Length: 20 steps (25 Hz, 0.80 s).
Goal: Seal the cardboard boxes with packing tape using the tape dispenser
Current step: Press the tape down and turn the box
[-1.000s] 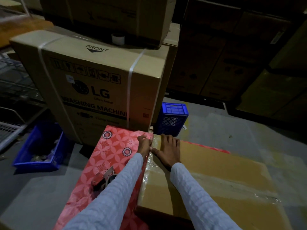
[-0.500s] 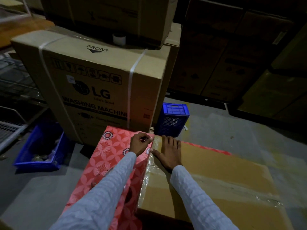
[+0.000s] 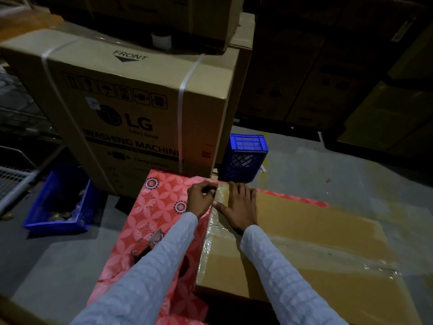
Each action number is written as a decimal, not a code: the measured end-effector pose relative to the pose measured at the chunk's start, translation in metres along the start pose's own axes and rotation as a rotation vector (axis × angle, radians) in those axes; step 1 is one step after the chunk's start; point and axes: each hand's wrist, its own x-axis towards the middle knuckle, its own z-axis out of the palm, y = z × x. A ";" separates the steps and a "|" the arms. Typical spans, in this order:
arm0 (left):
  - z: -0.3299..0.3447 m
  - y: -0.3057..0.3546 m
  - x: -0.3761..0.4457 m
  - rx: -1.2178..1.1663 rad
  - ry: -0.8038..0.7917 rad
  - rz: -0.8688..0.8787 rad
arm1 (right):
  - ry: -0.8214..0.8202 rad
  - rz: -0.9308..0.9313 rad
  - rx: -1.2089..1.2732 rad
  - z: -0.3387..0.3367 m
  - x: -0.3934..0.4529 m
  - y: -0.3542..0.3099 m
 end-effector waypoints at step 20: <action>-0.019 0.057 0.049 0.347 -0.683 0.012 | -0.246 0.152 0.189 -0.034 0.061 0.015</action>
